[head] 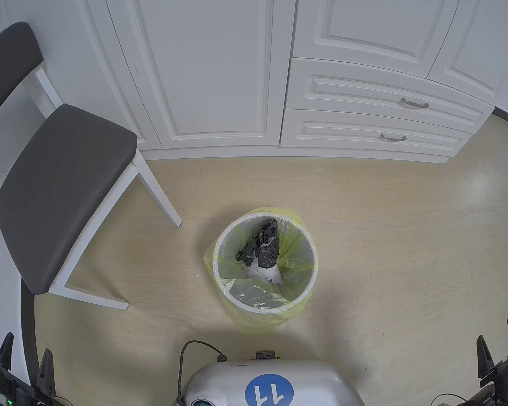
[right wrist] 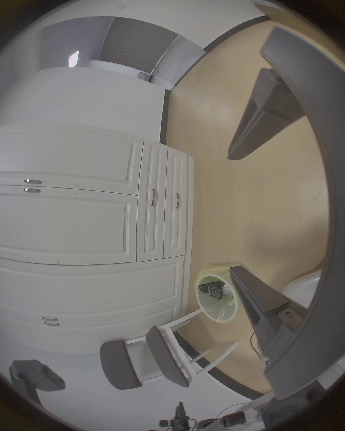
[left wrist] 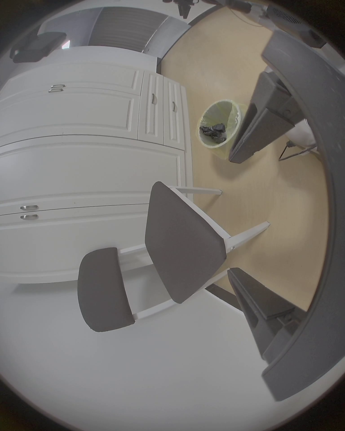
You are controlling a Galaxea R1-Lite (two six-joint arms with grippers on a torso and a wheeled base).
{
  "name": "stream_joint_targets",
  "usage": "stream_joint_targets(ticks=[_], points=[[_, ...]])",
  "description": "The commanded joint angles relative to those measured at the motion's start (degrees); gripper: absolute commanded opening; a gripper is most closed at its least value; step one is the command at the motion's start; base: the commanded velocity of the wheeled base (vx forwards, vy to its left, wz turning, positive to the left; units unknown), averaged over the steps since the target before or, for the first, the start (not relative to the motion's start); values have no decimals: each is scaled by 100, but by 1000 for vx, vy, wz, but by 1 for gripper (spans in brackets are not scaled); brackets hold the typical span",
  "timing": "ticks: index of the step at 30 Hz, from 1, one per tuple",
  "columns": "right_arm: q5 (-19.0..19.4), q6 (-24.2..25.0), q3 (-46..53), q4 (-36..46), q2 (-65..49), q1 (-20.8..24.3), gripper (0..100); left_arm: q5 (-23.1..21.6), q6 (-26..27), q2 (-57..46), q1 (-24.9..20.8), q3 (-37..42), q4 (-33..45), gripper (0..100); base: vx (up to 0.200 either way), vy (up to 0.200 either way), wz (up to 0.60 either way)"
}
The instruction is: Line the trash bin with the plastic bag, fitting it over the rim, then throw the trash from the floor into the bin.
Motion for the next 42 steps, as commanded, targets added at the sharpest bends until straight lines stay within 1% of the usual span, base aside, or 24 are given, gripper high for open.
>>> stream_joint_targets(ticks=[1, 3, 6, 7, 8, 10, 16, 19, 21, 23, 25, 31, 35, 37, 39, 40, 42], points=[[-2, 38, 101, 3, -90, -5, 100, 30, 21, -90, 0, 101, -6, 100, 0, 0, 0], [7, 117, 101, 3, -81, -5, 100, 12, 74, -90, 0, 101, -15, 100, 0, 0, 0], [7, 117, 101, 12, -81, -5, 100, 12, 83, -90, 0, 101, -23, 100, 0, 0, 0], [42, 108, 101, 47, -90, 4, 100, -5, 162, -90, 0, 101, -32, 100, 0, 0, 0], [147, 222, 101, 320, -81, -14, 100, -40, 259, -90, 0, 101, -41, 100, 0, 0, 0], [200, 222, 57, 530, -81, -14, 100, -163, 329, -90, 0, 101, -50, 100, 0, 0, 0], [183, 266, 101, 399, -90, -5, 100, -541, 364, -90, 0, 101, -58, 100, 0, 0, 0], [174, 310, 101, 399, -90, -5, 100, -550, 364, -90, 0, 101, -67, 100, 0, 0, 0], [174, 310, 101, 399, -90, -5, 100, -471, 391, -90, 0, 101, -67, 100, 0, 0, 0], [174, 310, 101, 399, -90, -5, 100, -242, 478, -90, 0, 92, -58, 100, 0, 0, 0], [174, 310, 101, 399, -90, -5, 100, -67, 408, -90, 0, 92, -50, 100, 0, 0, 0], [165, 302, 101, 399, -90, -5, 100, 21, 399, -90, 0, 92, -58, 100, 0, 0, 0], [156, 302, 92, 399, -90, -5, 100, 179, 373, -90, 0, 92, -58, 100, 0, 0, 0], [156, 302, 92, 399, -90, -5, 100, 355, 355, -90, 0, 92, -50, 100, 0, 0, 0], [165, 302, 92, 399, -90, -5, 100, 487, 276, -90, 0, 92, -41, 100, 0, 0, 0], [174, 302, 92, 399, -90, -5, 100, 549, 127, -90, 0, 92, -32, 100, 0, 0, 0], [156, 266, 92, 407, -81, -5, 100, 478, -40, -90, 0, 92, 3, 100, 0, 0, 0]])
